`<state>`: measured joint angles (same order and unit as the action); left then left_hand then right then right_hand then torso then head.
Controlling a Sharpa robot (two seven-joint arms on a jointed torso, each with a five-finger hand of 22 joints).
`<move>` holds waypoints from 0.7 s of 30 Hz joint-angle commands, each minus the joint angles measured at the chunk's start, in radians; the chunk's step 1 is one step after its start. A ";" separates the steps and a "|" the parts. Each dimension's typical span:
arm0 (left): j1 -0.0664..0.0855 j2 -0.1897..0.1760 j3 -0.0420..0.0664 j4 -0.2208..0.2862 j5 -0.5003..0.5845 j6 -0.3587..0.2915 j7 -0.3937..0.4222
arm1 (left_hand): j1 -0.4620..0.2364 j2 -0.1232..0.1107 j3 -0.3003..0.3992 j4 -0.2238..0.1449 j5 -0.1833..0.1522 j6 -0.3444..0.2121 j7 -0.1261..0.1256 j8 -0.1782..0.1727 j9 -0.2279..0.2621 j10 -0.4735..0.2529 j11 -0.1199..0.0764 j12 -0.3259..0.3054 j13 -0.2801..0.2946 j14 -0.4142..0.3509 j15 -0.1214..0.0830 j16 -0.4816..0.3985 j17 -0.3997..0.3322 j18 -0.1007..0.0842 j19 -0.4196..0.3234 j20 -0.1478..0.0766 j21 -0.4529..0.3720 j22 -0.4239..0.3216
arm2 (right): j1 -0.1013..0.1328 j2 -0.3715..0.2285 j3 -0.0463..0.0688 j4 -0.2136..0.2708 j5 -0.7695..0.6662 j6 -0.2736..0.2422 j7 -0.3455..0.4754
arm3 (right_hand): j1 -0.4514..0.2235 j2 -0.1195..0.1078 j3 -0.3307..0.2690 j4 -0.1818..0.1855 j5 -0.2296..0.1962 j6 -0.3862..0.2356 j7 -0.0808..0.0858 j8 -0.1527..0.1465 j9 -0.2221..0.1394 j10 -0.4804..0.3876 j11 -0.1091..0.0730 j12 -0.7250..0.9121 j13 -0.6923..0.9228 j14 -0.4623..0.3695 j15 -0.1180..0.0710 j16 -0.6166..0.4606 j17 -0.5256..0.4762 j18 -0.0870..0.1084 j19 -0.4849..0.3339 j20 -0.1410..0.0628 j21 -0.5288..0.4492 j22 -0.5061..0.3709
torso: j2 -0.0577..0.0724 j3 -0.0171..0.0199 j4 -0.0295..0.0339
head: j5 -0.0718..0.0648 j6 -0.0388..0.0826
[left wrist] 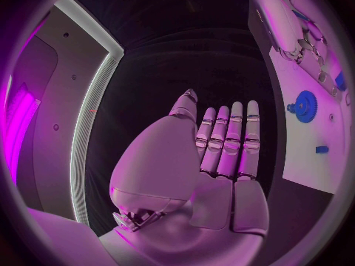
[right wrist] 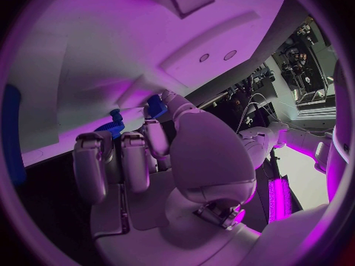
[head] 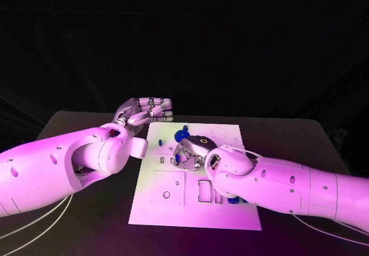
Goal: Assemble the parts on the task board
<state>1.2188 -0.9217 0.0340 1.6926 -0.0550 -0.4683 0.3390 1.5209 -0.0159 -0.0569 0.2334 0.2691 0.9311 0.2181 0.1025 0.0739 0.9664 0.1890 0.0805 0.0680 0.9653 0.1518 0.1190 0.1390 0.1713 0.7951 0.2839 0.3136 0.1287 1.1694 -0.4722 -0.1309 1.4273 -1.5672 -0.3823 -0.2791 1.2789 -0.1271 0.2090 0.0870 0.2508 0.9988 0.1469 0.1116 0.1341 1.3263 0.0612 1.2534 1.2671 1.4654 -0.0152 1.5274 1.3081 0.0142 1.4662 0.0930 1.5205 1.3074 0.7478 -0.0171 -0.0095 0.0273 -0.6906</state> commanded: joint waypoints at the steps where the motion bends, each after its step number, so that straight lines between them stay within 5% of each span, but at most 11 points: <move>1: 0.001 0.001 0.001 0.001 0.000 0.011 0.003 | 0.001 0.001 -0.003 -0.002 -0.005 -0.001 0.008 -0.005 -0.001 -0.005 -0.001 -0.005 -0.001 0.004 0.004 -0.004 0.001 0.009 -0.003 0.002 0.001 -0.001 | -0.003 -0.001 -0.002 0.000 -0.003 0.003 0.002 | -0.001 -0.009 -0.013 0.002 -0.007 -0.013 0.001 -0.008 -0.002 -0.014 0.003 -0.016 -0.014 0.082 0.007 -0.006 0.167 0.003 0.058 0.006 -0.006 0.218 | 0.000 0.0002 0.0003 | 0.000 0.000; 8: 0.001 0.000 0.001 -0.002 0.000 0.013 0.003 | 0.001 0.001 -0.003 -0.002 -0.005 -0.002 0.008 -0.006 -0.001 -0.006 -0.001 -0.005 -0.001 0.004 0.004 -0.004 0.001 0.009 -0.003 0.002 0.001 -0.001 | -0.003 -0.003 -0.002 0.007 -0.002 -0.037 0.007 | -0.005 -0.014 -0.025 0.005 -0.008 -0.020 0.003 -0.009 -0.001 -0.023 0.005 -0.024 -0.023 0.081 0.009 -0.007 0.166 0.004 0.057 0.008 -0.008 0.216 | 0.000 0.0004 -0.0001 | 0.001 0.002; 15: 0.001 0.003 0.001 -0.012 -0.010 0.028 -0.019 | 0.003 0.001 -0.003 -0.004 -0.004 0.001 0.004 -0.005 -0.001 -0.004 -0.002 -0.005 -0.001 0.006 0.004 -0.005 0.002 0.010 -0.002 0.002 0.003 -0.001 | -0.005 -0.032 0.001 0.053 0.011 -0.139 0.075 | -0.006 -0.023 -0.044 0.010 -0.010 -0.029 0.005 -0.011 -0.001 -0.031 0.007 -0.030 -0.029 0.079 0.011 -0.013 0.156 0.008 0.047 0.010 -0.021 0.207 | -0.001 0.0034 0.0011 | 0.003 0.006; 21: 0.001 0.002 0.001 -0.037 -0.129 0.082 -0.135 | -0.020 -0.004 -0.022 0.012 -0.005 0.039 -0.023 0.001 0.004 0.108 -0.037 0.043 0.021 0.083 -0.028 0.029 0.023 0.014 0.041 -0.011 0.033 0.009 | 0.013 -0.098 0.020 0.123 0.129 -0.188 0.196 | 0.013 -0.014 -0.046 0.005 -0.006 -0.026 0.004 -0.007 0.002 -0.032 0.006 -0.029 -0.030 0.074 0.011 -0.022 0.141 0.016 0.026 0.011 -0.048 0.186 | -0.005 0.0062 0.0006 | 0.010 0.007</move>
<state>1.2188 -0.9207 0.0340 1.6591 -0.0955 -0.4470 0.2878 1.5102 -0.0205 -0.0740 0.2448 0.2691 0.9631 0.1953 0.1025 0.0772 1.0586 0.1572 0.1167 0.0861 1.0373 0.1277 0.1426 0.1593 0.1713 0.8288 0.2759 0.3417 0.1356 1.1772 -0.5629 -0.1129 1.5416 -1.5221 -0.5055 -0.1898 1.2796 -0.1452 0.1668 0.0939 0.2456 0.9758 0.1493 0.1066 0.1352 1.3018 0.0681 1.2275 1.2381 1.4664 -0.0142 1.5113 1.3079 0.0142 1.4662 0.1000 1.4767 1.3073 0.7456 -0.0130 -0.0086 0.0337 -0.6829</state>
